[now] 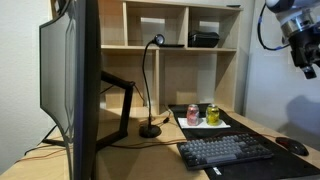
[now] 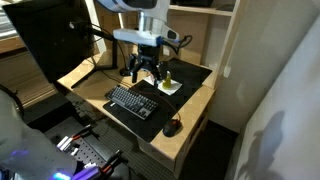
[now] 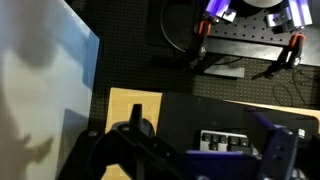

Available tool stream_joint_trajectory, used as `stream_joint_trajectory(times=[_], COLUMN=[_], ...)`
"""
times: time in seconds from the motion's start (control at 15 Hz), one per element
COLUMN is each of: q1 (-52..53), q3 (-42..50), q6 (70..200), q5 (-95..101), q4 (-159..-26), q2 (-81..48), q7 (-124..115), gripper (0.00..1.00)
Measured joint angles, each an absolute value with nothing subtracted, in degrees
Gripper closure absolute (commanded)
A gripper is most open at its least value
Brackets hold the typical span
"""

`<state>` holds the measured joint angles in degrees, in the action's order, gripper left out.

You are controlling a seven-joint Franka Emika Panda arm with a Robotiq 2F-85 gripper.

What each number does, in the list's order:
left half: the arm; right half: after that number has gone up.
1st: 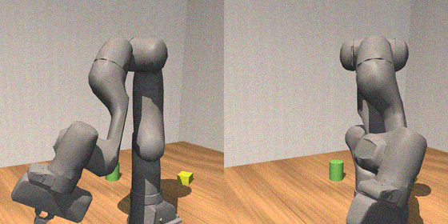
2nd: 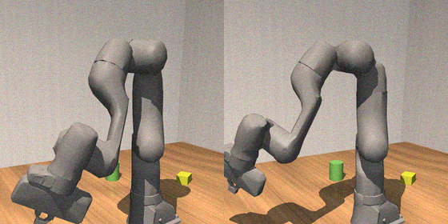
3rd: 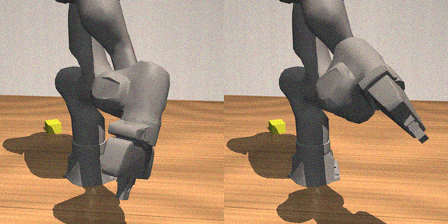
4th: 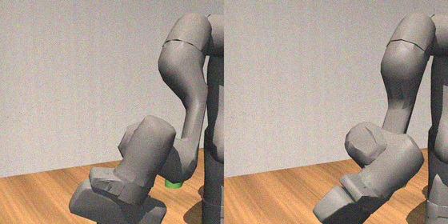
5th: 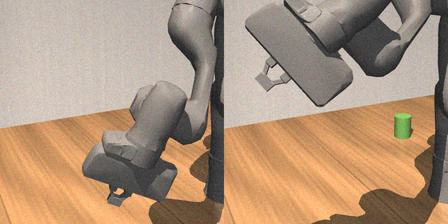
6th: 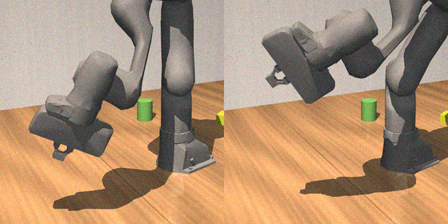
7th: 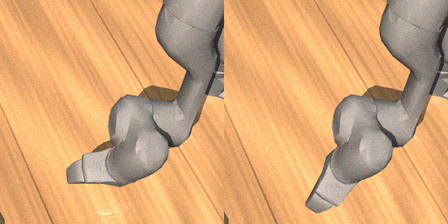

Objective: Move the mouse to next to the cans

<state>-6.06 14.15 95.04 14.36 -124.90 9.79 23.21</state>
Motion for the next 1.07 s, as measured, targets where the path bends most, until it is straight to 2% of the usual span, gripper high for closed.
stream_joint_trajectory(times=[0.4,0.73,1.07], q1=[-11.12,-11.05,-10.76], q3=[17.42,16.59,14.29], q6=[102.16,103.04,124.27], q5=[15.82,16.34,15.34], q4=[-127.21,-127.11,-136.78], q2=[-2.02,-1.59,1.31], q7=[17.54,17.59,15.95], gripper=[0.0,0.0,0.0])
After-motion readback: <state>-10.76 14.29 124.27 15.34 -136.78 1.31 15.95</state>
